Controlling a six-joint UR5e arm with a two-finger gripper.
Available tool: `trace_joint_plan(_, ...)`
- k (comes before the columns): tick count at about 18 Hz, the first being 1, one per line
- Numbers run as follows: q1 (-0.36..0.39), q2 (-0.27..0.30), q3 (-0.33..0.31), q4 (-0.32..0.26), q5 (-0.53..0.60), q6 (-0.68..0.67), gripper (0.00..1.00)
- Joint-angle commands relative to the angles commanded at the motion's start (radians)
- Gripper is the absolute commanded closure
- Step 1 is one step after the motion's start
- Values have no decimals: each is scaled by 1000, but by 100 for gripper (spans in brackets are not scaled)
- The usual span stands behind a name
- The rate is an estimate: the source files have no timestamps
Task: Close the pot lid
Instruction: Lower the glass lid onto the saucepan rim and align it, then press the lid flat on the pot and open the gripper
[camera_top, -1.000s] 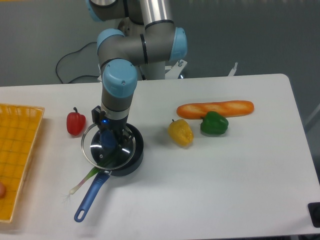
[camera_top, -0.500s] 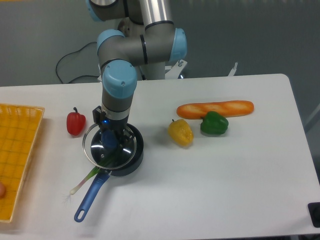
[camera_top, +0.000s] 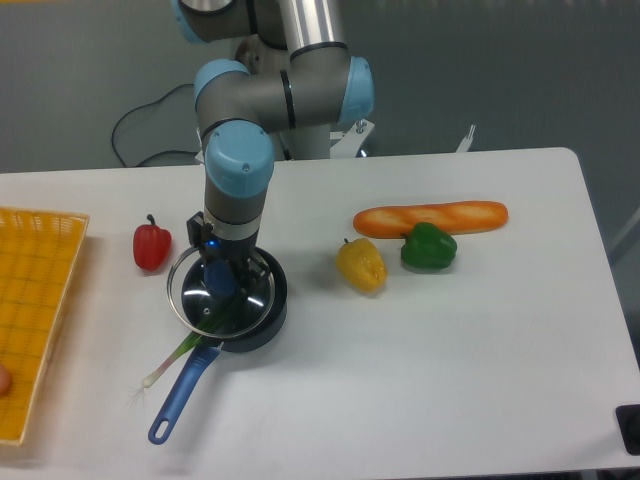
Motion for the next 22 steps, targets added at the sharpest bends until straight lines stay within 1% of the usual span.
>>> trace_joint_plan(15, 5, -3, -5, 6, 20, 25, 43)
trace_joint_plan(19, 5, -3, -5, 6, 20, 25, 39)
trace_joint_plan(20, 5, -3, -5, 6, 20, 26, 35)
trace_joint_plan(22, 5, -3, -5, 6, 20, 26, 32)
